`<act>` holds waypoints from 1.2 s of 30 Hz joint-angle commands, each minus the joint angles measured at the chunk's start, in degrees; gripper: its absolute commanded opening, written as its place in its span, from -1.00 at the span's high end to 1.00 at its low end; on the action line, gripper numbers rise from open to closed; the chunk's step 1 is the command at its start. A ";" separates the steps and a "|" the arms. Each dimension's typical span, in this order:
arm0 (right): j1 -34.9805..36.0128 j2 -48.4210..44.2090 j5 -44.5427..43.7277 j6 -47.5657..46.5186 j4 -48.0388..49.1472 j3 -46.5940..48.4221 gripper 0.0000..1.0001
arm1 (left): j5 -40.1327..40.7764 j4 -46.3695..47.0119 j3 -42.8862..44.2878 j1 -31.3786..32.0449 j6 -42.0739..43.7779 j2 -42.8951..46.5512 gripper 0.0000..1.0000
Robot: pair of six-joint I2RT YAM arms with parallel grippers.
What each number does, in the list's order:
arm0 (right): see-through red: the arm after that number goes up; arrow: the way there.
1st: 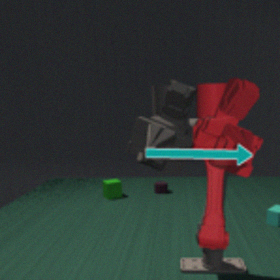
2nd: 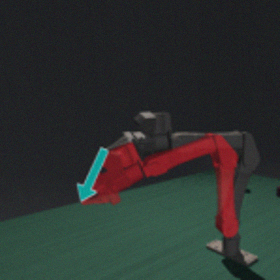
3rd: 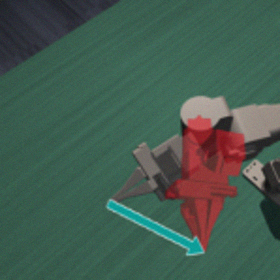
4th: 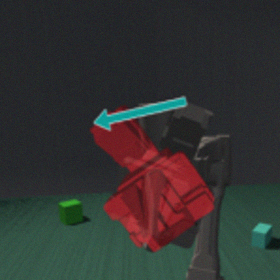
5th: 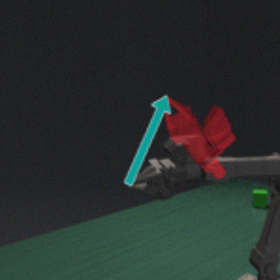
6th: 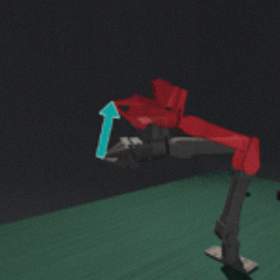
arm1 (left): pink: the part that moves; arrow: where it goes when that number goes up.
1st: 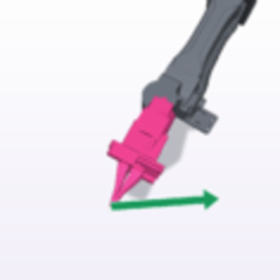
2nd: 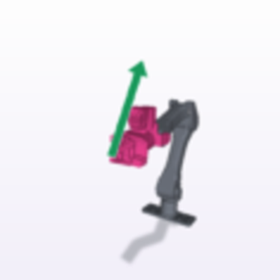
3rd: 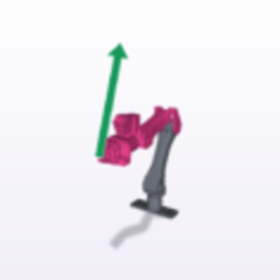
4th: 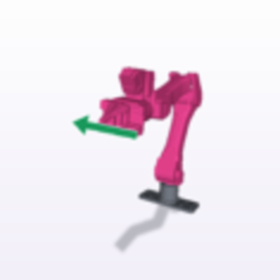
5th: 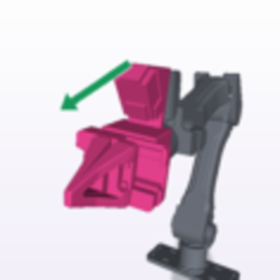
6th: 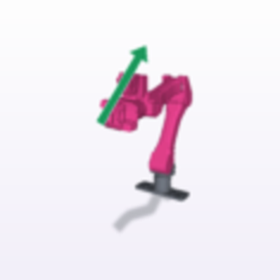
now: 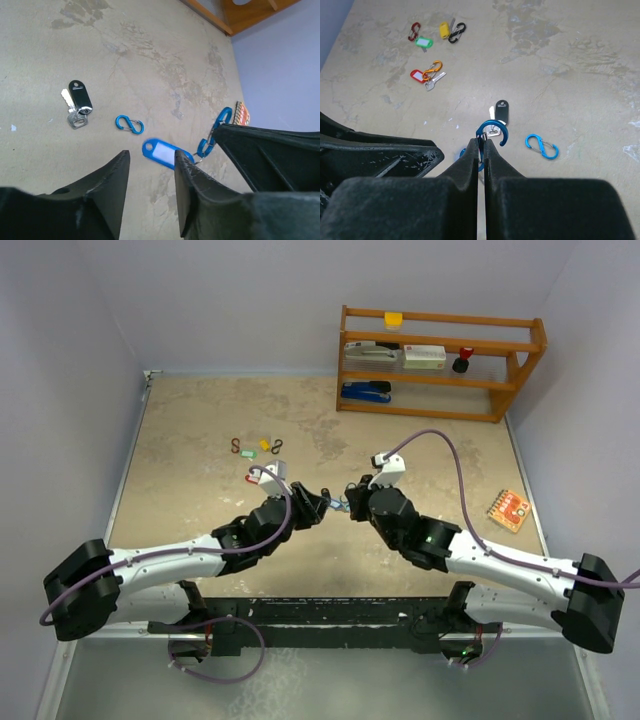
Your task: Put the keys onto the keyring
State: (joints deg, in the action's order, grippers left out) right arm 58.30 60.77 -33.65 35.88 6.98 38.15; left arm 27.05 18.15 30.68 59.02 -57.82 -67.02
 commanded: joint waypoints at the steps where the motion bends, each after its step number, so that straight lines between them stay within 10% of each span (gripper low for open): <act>1: -0.34 -2.18 -3.46 -1.36 3.21 -0.55 1.00 | 3.61 -2.42 0.34 0.27 -0.41 -0.28 0.11; 16: -8.61 0.34 -7.15 -3.20 -0.92 0.14 1.00 | 9.08 -7.47 -0.08 0.24 1.09 5.45 -0.02; 24: -17.09 6.54 -4.61 -6.46 1.35 2.80 1.00 | 13.98 -9.44 0.28 0.21 3.07 7.35 -0.67; 36: -25.94 22.82 4.84 -7.23 3.07 10.21 1.00 | 15.64 -10.95 1.78 0.11 3.88 6.45 -0.82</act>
State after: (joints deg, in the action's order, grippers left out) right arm 33.91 80.64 -32.40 29.76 7.53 44.42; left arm 41.17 6.57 30.44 59.02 -54.87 -60.86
